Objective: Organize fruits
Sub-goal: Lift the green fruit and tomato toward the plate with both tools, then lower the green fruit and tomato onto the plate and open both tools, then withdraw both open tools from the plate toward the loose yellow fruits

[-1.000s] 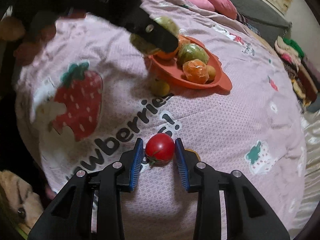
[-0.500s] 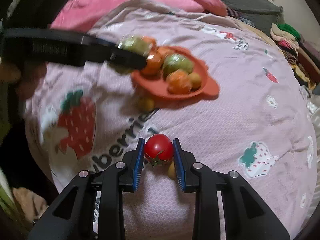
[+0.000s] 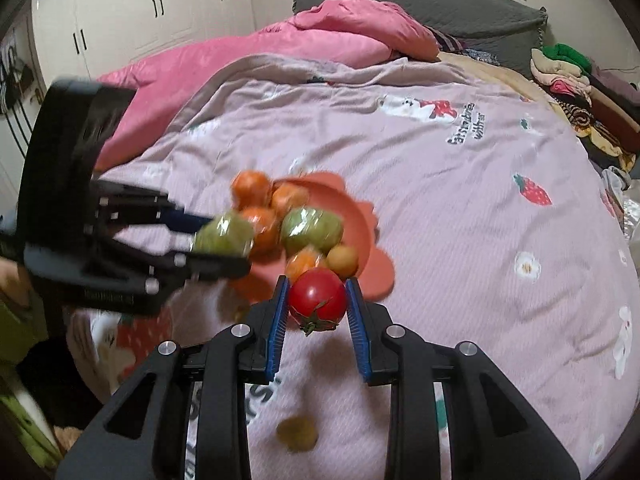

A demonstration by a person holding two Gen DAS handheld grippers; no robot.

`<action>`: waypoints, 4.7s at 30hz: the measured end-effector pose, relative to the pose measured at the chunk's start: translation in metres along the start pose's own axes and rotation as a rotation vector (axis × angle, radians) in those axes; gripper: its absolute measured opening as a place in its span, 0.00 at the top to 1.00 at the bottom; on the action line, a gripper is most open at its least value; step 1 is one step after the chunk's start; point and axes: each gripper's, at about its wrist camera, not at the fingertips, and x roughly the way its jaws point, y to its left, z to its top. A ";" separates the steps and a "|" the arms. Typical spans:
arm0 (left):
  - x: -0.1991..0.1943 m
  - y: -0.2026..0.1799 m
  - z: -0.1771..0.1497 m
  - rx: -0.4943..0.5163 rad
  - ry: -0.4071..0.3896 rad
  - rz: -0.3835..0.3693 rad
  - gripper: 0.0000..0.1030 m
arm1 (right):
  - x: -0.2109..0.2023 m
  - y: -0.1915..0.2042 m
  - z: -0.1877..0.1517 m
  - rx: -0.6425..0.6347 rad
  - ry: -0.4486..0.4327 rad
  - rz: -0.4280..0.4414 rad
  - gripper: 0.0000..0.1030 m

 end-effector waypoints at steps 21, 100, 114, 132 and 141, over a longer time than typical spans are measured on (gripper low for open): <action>0.027 -0.008 0.009 0.045 0.039 0.007 0.66 | 0.034 -0.025 0.041 0.038 -0.017 0.067 0.74; -0.038 0.001 0.004 0.003 -0.126 0.024 0.14 | -0.037 -0.013 -0.007 0.193 -0.150 -0.117 0.08; -0.049 0.002 0.001 -0.006 -0.145 0.040 0.10 | -0.053 0.001 -0.011 0.166 -0.149 -0.162 0.05; -0.052 -0.001 -0.004 -0.004 -0.147 0.040 0.10 | -0.055 0.013 -0.029 0.154 -0.101 -0.183 0.05; -0.057 -0.004 -0.007 -0.002 -0.153 0.039 0.10 | -0.055 0.021 -0.037 0.149 -0.081 -0.181 0.05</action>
